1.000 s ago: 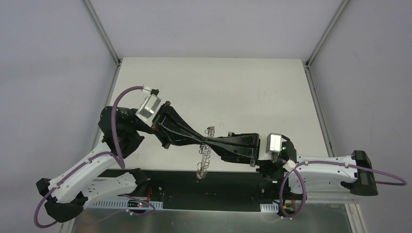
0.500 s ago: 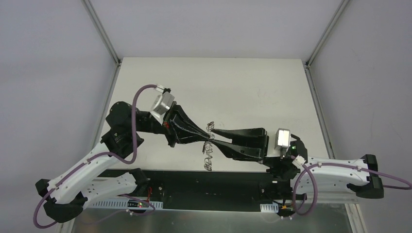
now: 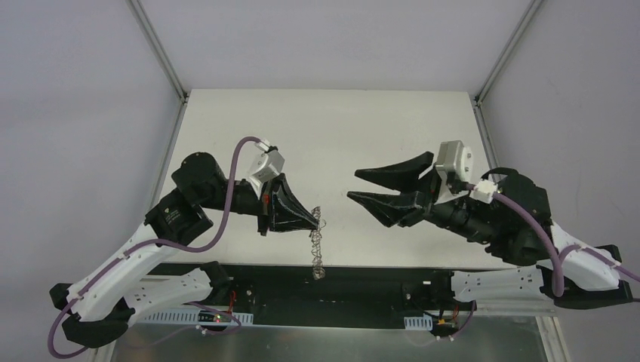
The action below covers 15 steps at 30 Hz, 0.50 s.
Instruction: Put the keys on the keyring
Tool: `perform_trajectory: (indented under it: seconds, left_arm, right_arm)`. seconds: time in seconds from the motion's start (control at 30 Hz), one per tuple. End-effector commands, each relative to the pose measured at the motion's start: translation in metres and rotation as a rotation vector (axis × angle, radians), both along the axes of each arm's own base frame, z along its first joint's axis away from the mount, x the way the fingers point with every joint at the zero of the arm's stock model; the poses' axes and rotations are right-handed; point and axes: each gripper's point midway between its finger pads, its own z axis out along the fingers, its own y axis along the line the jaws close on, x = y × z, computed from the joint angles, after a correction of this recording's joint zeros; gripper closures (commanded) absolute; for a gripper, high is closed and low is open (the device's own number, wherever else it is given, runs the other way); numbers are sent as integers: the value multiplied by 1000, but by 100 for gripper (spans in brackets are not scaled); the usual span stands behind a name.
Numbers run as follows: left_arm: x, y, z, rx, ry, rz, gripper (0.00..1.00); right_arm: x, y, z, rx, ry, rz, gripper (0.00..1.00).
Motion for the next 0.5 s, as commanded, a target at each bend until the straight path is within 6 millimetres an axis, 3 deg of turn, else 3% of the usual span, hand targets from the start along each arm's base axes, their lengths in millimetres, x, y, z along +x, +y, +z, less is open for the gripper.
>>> perform_trajectory:
  seconds: [0.0, 0.2, 0.47]
  left_arm:
    - [-12, 3, -4, 59, -11, -72, 100]
    - [-15, 0, -26, 159, 60, -124, 100]
    - [-19, -3, -44, 240, 125, -193, 100]
  right_arm:
    - [11, -2, -89, -435, 98, -73, 56]
    - [-2, -9, -126, -641, 111, 1, 55]
    - [-22, 5, -148, -722, 208, 177, 57]
